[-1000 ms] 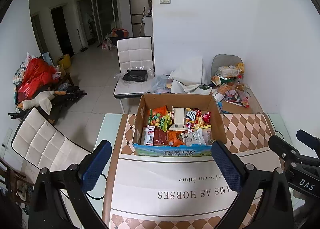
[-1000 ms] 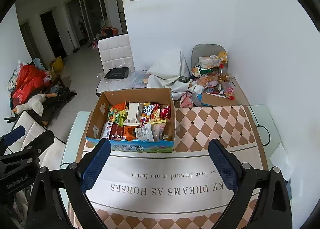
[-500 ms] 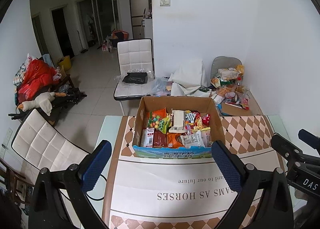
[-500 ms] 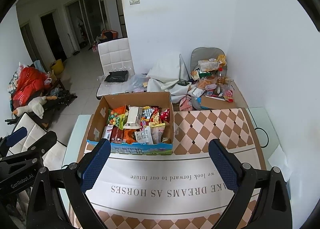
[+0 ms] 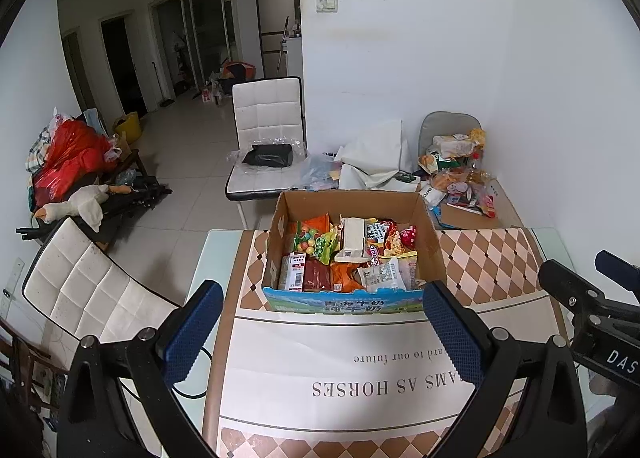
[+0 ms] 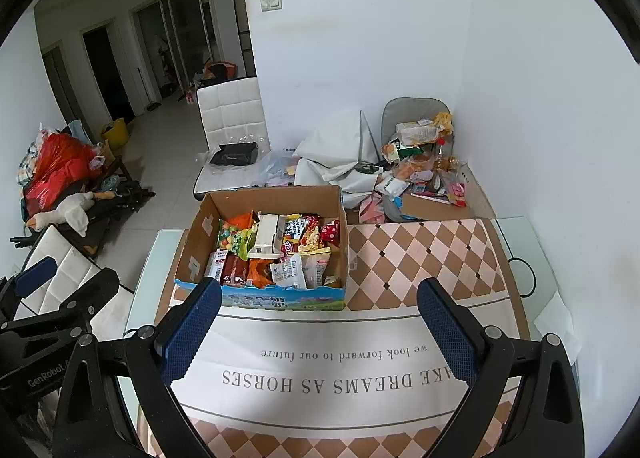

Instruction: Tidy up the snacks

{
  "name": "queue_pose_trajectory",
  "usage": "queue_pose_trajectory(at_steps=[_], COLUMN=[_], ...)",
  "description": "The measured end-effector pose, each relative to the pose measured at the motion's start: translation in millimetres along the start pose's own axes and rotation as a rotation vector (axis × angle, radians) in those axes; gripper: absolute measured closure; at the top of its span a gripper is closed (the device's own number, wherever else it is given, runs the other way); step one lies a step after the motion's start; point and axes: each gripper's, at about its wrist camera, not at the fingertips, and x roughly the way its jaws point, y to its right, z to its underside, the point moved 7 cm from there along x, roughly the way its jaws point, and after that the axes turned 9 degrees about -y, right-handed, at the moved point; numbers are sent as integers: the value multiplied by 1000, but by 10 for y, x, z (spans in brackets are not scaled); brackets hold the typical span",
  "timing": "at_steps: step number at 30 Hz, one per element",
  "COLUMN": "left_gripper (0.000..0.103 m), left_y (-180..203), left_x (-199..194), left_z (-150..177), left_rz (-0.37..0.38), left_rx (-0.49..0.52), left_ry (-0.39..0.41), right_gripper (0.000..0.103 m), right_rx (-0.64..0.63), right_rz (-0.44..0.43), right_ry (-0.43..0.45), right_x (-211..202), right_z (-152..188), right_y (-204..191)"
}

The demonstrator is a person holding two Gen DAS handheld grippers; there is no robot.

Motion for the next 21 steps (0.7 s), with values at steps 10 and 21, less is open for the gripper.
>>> queue_pose_trajectory(at_steps=[10,21], left_gripper=[1,1], left_y=[20,17], left_x=[-25,-27], left_z=[1,2], left_rz=[4,3], left_rx=[-1,-2], left_ry=[4,5], right_gripper=[3,3], right_rx=[-3,0], right_rz=[-1,-7], right_ry=[2,-7], right_x=[-17,-63], right_z=[7,-3], right_y=[0,-2])
